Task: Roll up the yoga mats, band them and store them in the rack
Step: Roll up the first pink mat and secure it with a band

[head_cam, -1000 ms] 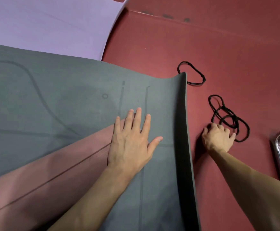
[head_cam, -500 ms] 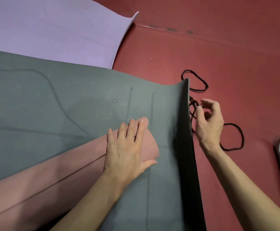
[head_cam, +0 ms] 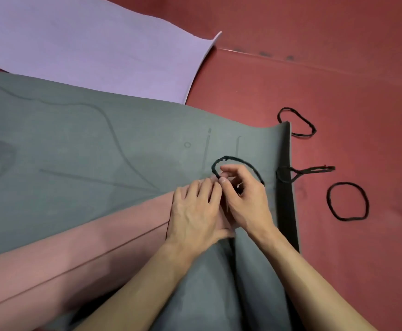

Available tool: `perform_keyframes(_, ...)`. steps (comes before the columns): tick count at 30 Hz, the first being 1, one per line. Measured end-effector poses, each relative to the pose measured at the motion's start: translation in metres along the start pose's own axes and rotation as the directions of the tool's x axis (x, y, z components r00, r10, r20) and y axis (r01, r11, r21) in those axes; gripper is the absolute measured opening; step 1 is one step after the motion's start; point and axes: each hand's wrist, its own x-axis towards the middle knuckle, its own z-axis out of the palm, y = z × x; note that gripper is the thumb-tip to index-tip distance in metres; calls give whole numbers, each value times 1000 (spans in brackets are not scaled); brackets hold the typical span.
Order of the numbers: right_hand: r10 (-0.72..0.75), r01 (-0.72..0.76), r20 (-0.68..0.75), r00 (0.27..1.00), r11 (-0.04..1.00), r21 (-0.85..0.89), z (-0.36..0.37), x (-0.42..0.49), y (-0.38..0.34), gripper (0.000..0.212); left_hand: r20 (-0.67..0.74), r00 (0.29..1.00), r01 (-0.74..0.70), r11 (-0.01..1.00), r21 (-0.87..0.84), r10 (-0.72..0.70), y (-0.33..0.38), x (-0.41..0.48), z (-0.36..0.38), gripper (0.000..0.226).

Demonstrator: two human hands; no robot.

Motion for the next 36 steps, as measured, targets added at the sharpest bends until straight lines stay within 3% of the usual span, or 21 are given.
perform_keyframes(3,19,-18,35,999,999,-33,1,6,-3,19,124,992,20,996,90,-31,-2,-12,-4,134)
perform_keyframes(11,11,-10,25,1000,999,-53,-1,4,-5,20,113,991,62,994,89,-72,-10,-12,-5,157)
perform_keyframes(17,-135,146,81,988,978,-149,-6,-12,-3,26,118,992,42,998,49,-47,-14,-6,-8,141)
perform_keyframes(23,-419,396,34,907,822,-409,0,-27,10,17,48,999,25,1000,1,-25,-19,-6,0,123)
perform_keyframes(27,-498,443,6,867,765,-467,5,-30,17,21,16,1000,14,1000,-13,-14,-22,-6,1,126)
perform_keyframes(30,-440,380,-17,898,796,-472,5,-33,20,30,16,1000,7,999,-49,-7,-23,-6,0,129)
perform_keyframes(33,-235,193,-43,971,876,-443,3,-41,23,44,35,999,40,997,-61,-38,-24,-4,-3,122)
perform_keyframes(36,-115,70,-83,990,906,-417,2,-49,30,53,63,997,49,997,-62,-45,-24,-4,-3,124)
